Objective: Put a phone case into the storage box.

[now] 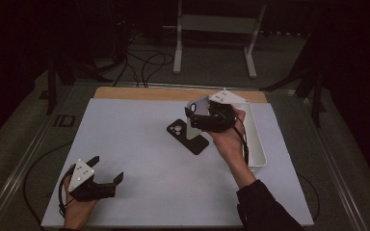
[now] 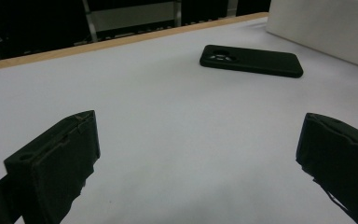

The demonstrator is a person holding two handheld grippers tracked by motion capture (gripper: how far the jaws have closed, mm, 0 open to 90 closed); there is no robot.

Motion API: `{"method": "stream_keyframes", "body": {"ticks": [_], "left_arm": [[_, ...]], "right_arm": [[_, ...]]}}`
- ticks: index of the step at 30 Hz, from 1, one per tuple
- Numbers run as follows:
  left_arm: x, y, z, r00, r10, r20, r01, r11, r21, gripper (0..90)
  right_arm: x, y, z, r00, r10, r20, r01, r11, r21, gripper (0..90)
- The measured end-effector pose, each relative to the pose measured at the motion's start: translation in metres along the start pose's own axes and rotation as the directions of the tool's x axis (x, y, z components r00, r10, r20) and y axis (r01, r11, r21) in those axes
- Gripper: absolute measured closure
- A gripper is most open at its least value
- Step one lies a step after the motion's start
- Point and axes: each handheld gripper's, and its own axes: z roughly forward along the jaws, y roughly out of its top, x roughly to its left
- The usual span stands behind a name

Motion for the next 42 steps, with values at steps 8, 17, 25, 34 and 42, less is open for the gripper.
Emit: {"method": "stream_keyframes", "body": {"ticks": [8,17,25,34,42], "left_arm": [[0.001,0.000,-0.001,0.9999,-0.013,0.000,0.013,0.9999,-0.007,0.1],[0.001,0.001,-0.001,0.9999,-0.016,-0.002,0.016,0.9998,-0.008,0.1],[0.000,0.001,-0.001,0.9999,-0.016,-0.002,0.016,0.9998,-0.007,0.1],[0.000,0.001,-0.001,0.9999,-0.016,-0.004,0.016,0.9999,-0.005,0.1],[0.000,0.001,-0.001,0.9999,-0.016,-0.005,0.016,0.9999,-0.005,0.1]], "right_arm": [[-0.017,0.005,-0.002,0.9990,0.019,0.041,-0.019,1.000,-0.003,16.8],[-0.042,0.009,-0.004,0.9933,0.042,0.107,-0.043,0.999,0.003,16.8],[-0.059,0.011,0.001,0.9870,0.066,0.146,-0.069,0.998,0.010,16.8],[-0.077,0.015,0.005,0.9777,0.072,0.197,-0.076,0.997,0.015,16.8],[-0.094,0.018,0.007,0.9666,0.088,0.241,-0.092,0.996,0.009,16.8]]}}
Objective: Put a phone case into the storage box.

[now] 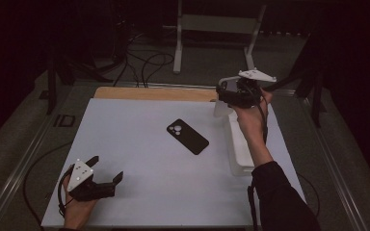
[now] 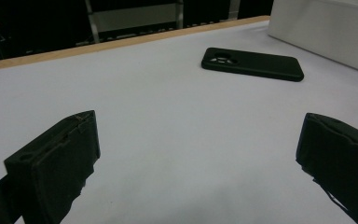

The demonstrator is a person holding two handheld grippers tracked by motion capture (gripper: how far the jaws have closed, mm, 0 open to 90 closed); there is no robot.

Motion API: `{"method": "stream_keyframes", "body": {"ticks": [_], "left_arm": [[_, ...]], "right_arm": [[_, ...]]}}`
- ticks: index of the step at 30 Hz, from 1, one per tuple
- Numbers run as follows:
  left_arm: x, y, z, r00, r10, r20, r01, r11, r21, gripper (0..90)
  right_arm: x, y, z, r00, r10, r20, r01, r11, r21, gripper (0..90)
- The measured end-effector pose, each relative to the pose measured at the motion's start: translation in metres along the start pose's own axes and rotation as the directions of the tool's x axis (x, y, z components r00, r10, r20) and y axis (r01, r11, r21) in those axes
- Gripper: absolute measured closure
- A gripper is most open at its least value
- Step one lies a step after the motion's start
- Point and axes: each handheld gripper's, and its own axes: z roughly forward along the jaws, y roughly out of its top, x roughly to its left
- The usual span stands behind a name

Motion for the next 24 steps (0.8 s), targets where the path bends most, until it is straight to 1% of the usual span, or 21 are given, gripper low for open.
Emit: {"method": "stream_keyframes", "body": {"ticks": [3,10,13,16,18,24], "left_arm": [[0.000,0.000,0.000,1.0000,0.000,-0.001,0.000,1.0000,0.001,0.1],[0.000,0.000,0.000,1.0000,0.001,-0.001,-0.001,1.0000,0.001,0.1],[0.000,0.000,0.000,1.0000,0.000,-0.001,0.000,1.0000,0.000,0.1],[0.000,0.000,0.000,1.0000,0.000,-0.001,0.000,1.0000,0.000,0.1],[0.000,0.000,0.000,1.0000,0.000,0.000,0.000,1.0000,0.000,0.1],[0.000,0.000,0.000,1.0000,0.000,0.000,0.000,1.0000,-0.001,0.1]], "right_arm": [[-0.006,0.000,0.002,0.9999,-0.001,0.016,0.001,1.000,0.002,16.8],[-0.019,-0.003,0.010,0.9984,0.021,0.053,-0.022,0.999,0.023,16.8],[-0.022,-0.003,0.011,0.9978,0.025,0.061,-0.027,0.999,0.026,16.8],[-0.028,-0.003,0.013,0.9966,0.043,0.070,-0.045,0.999,0.030,16.8],[-0.031,-0.002,0.014,0.9954,0.045,0.084,-0.048,0.998,0.030,16.8],[-0.038,-0.002,0.016,0.9934,0.050,0.103,-0.054,0.998,0.037,16.8]]}}
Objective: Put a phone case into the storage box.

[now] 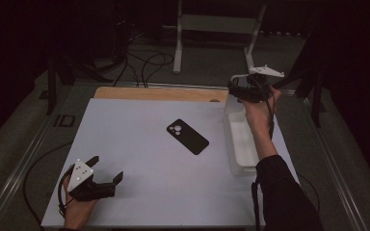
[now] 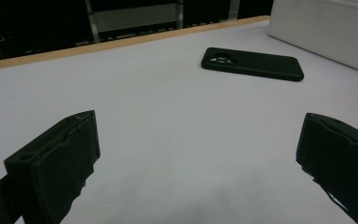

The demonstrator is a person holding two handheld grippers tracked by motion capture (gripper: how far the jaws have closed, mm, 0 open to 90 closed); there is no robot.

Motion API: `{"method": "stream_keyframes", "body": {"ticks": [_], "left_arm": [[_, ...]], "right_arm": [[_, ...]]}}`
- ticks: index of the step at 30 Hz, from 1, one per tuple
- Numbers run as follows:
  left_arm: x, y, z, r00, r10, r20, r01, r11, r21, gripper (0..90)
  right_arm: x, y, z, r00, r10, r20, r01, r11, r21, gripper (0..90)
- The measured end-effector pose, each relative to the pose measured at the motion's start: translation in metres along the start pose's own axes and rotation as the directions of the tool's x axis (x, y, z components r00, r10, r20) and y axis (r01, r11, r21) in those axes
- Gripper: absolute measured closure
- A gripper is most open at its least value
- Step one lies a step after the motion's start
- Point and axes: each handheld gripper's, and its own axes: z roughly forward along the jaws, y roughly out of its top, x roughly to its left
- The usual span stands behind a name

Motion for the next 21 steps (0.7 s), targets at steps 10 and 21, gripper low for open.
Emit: {"method": "stream_keyframes", "body": {"ticks": [10,21], "left_arm": [[0.000,0.000,0.000,1.0000,0.000,0.000,0.000,1.0000,0.001,0.1],[0.000,0.000,0.000,1.0000,0.001,0.000,-0.001,1.0000,0.000,0.1]], "right_arm": [[-0.013,-0.005,0.008,0.9992,0.019,0.035,-0.020,1.000,0.021,16.8],[-0.024,-0.010,0.018,0.9976,0.027,0.064,-0.030,0.999,0.039,16.8]]}}
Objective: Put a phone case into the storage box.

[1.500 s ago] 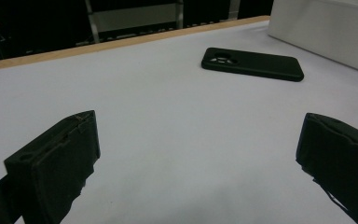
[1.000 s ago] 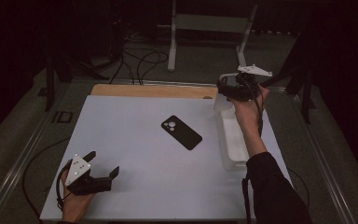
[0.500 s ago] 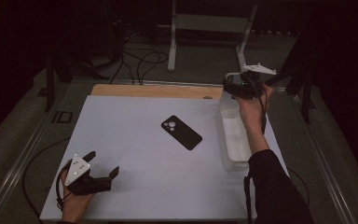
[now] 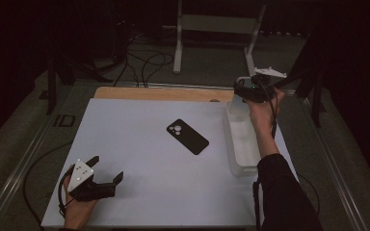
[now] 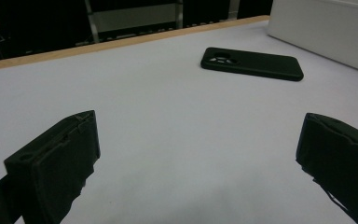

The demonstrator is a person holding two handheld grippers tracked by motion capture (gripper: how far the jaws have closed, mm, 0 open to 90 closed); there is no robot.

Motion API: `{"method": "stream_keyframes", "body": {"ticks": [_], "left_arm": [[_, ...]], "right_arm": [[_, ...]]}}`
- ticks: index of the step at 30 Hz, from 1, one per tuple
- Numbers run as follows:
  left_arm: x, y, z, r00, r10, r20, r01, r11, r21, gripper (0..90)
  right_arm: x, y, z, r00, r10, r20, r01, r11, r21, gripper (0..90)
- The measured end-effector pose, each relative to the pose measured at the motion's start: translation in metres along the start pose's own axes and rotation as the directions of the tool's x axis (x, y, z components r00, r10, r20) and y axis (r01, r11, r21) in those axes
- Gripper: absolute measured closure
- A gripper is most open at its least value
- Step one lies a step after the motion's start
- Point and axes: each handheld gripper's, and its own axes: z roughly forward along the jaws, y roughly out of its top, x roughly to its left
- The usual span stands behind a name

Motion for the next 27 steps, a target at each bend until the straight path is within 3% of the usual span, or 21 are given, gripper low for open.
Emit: {"method": "stream_keyframes", "body": {"ticks": [23,27], "left_arm": [[0.000,0.000,0.000,1.0000,0.003,-0.003,-0.003,1.0000,-0.003,0.1],[-0.001,0.000,0.000,1.0000,0.003,-0.003,-0.003,1.0000,-0.003,0.1]], "right_arm": [[-0.010,-0.032,0.028,0.9988,0.039,0.030,-0.041,0.995,0.091,16.7],[-0.008,-0.035,0.031,0.9992,0.027,0.029,-0.030,0.994,0.103,16.7]]}}
